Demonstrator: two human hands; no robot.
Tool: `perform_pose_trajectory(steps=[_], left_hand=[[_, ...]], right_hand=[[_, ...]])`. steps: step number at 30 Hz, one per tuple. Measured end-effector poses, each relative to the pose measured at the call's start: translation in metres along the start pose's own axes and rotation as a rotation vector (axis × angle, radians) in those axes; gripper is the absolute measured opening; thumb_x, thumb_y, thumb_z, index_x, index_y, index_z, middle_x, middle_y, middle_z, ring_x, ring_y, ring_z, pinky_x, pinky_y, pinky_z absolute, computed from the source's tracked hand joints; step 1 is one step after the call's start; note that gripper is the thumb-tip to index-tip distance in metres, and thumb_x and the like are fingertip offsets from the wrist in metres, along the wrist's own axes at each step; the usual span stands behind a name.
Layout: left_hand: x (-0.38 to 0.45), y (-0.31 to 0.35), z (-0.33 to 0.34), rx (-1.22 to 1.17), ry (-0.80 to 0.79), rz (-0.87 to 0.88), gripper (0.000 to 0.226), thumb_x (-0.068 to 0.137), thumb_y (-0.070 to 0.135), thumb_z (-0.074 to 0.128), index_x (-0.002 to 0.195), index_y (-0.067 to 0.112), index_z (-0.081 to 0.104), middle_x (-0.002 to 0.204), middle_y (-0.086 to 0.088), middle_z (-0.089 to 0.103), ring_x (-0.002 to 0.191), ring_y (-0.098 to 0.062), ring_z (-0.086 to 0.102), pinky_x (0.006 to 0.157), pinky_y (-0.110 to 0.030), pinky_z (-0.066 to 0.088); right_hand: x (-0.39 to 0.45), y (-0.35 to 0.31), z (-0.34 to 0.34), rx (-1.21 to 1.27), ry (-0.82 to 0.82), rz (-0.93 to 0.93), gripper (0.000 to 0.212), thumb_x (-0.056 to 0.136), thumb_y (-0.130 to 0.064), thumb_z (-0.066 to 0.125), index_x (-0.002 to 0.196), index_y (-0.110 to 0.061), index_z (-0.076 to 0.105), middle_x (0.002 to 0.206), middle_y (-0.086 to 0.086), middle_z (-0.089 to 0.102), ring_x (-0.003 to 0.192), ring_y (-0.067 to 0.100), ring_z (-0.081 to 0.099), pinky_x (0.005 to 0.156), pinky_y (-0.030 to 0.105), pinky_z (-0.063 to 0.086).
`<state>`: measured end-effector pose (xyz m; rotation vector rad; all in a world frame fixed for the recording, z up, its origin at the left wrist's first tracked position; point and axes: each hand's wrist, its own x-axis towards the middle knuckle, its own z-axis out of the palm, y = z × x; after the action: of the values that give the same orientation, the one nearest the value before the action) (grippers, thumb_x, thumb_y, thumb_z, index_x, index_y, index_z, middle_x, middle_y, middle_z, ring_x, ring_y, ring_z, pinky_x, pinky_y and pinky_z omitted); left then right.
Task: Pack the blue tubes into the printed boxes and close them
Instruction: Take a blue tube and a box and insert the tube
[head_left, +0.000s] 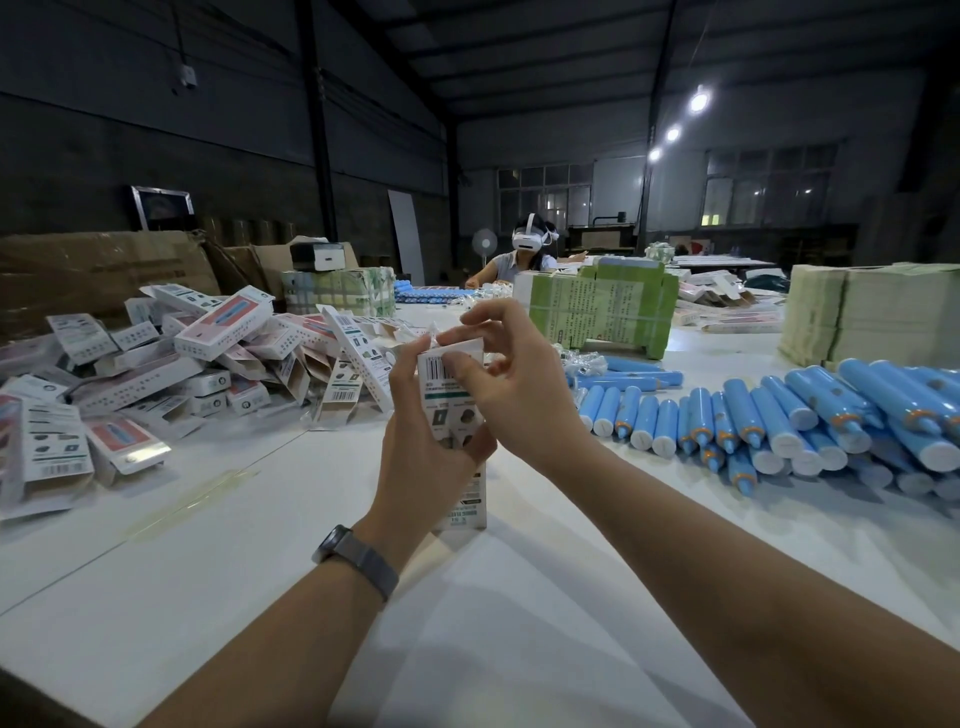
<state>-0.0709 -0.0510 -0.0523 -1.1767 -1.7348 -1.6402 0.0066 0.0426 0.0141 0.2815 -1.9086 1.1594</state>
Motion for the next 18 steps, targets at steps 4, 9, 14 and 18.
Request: perform_pose_trajectory(steps=[4,9,14,18], left_hand=[[0.0018,0.0057,-0.0005,-0.002,0.016,0.008,0.104,0.067,-0.007,0.086,0.126,0.054,0.025,0.107,0.038,0.059,0.094,-0.001,0.069,0.072,-0.015,0.056],[0.0035,0.0091,-0.0018,-0.004,0.034,0.035,0.103,0.067,-0.005,0.087,0.119,0.06,0.027,0.105,0.037,0.058,0.092,-0.003,0.069,0.07,-0.015,0.055],[0.0011,0.01,0.0008,0.004,0.039,0.044,0.104,0.068,-0.004,0.086,0.125,0.056,0.024,0.108,0.032,0.059,0.093,-0.003,0.069,0.07,-0.012,0.054],[-0.0009,0.0101,-0.0006,0.001,0.04,0.056,0.108,0.069,-0.004,0.086,0.129,0.057,0.02,0.112,0.022,0.058,0.094,-0.002,0.069,0.074,-0.013,0.054]], right_hand=[[-0.0018,-0.0004,-0.0019,0.095,-0.008,-0.014,0.028,0.088,-0.006,0.07,0.092,-0.027,0.052,0.101,-0.001,0.072,0.091,0.012,0.07,0.066,0.029,0.06],[-0.0028,0.0,-0.0009,0.07,0.004,-0.059,0.03,0.088,-0.005,0.07,0.087,-0.031,0.053,0.101,-0.003,0.073,0.091,0.015,0.07,0.065,0.034,0.061],[-0.0031,0.002,-0.0013,0.055,0.002,-0.05,0.028,0.089,-0.009,0.07,0.085,-0.031,0.054,0.104,-0.007,0.073,0.094,0.015,0.069,0.064,0.026,0.058],[-0.0034,0.005,0.0003,0.016,0.003,-0.035,0.018,0.09,-0.013,0.07,0.087,-0.025,0.058,0.107,-0.008,0.072,0.096,0.015,0.067,0.067,0.03,0.059]])
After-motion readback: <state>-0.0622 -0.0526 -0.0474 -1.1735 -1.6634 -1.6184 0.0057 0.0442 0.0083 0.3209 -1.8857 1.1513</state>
